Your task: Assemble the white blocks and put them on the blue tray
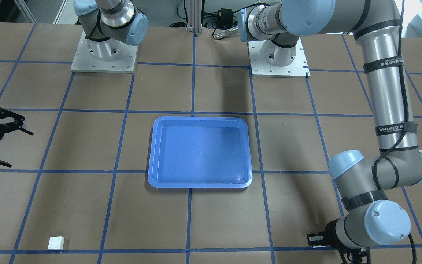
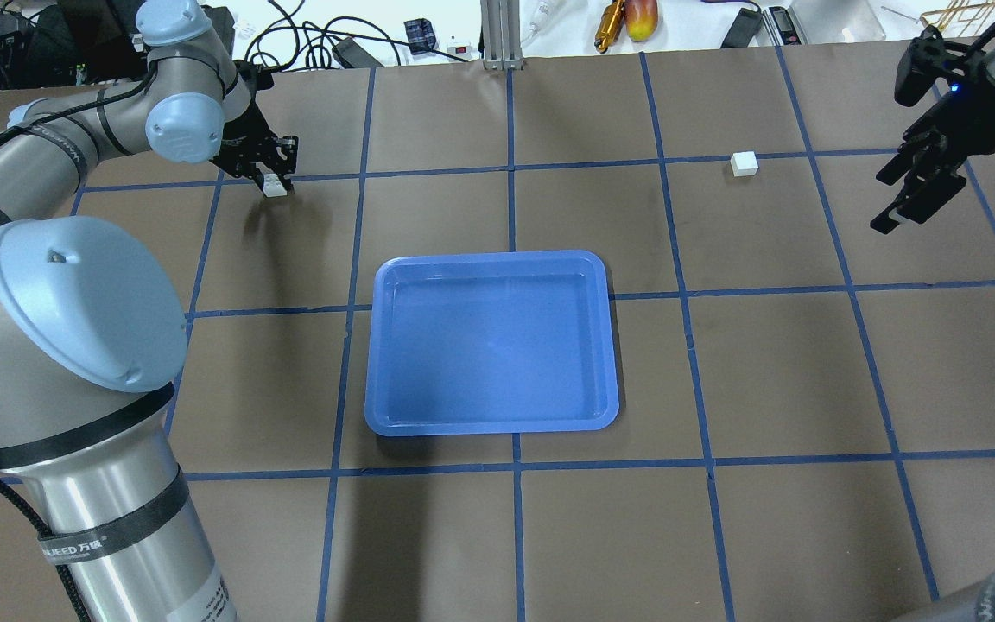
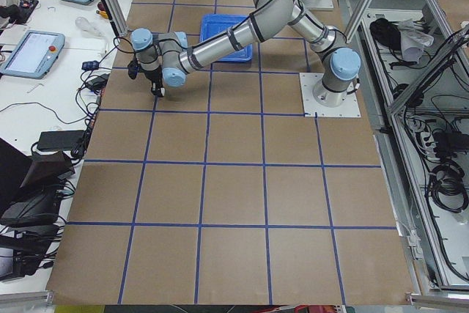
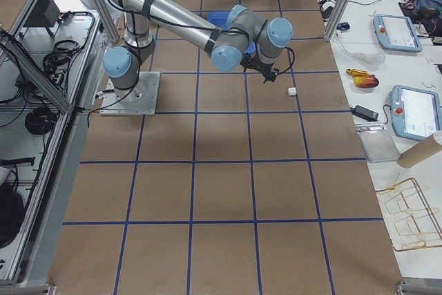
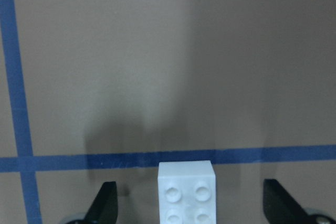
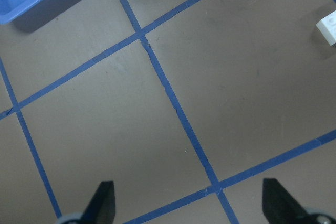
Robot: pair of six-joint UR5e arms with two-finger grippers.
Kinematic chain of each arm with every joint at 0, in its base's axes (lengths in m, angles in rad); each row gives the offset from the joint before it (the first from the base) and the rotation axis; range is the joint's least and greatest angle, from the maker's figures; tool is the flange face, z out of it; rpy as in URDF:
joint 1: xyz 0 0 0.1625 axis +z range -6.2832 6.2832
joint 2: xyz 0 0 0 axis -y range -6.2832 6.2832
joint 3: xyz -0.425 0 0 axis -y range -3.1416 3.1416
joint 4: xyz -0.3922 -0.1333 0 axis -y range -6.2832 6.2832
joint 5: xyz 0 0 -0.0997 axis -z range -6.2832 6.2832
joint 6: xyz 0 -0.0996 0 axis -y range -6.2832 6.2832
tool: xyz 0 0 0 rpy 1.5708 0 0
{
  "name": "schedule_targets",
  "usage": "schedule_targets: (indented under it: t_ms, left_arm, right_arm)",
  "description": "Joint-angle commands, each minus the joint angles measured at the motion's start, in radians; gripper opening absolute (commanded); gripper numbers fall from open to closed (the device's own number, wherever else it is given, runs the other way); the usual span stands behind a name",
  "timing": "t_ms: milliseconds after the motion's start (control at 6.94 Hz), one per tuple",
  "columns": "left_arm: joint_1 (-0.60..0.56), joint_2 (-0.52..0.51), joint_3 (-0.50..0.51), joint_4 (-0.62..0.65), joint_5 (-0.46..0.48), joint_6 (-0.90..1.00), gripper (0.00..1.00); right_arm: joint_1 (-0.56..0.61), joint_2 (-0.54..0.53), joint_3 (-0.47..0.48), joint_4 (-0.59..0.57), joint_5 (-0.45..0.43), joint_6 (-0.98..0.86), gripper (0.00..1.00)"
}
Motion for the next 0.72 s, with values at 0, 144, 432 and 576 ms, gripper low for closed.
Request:
schedule_targets:
  t_ms: [0, 144, 432, 576]
  left_arm:
    - [-0.043, 0.046, -0.023, -0.043, -0.003, 0.001, 0.26]
    - [-0.047, 0.069, -0.045, -0.046, 0.000, -0.001, 0.26]
    - [-0.129, 0.154, -0.060, -0.164, -0.001, -0.001, 0.25]
    - [-0.198, 0.208, -0.132, -0.183, 0.000, -0.017, 0.24]
  right_arm:
    - [0.000, 0.060, -0.016, -0.010, 0.013, 0.005, 1.00]
    - [0.000, 0.085, -0.030, -0.046, 0.032, 0.005, 1.00]
    - [0.000, 0.177, -0.077, -0.157, 0.085, -0.051, 1.00]
    - [0.006, 0.214, -0.131, -0.160, 0.079, -0.095, 1.00]
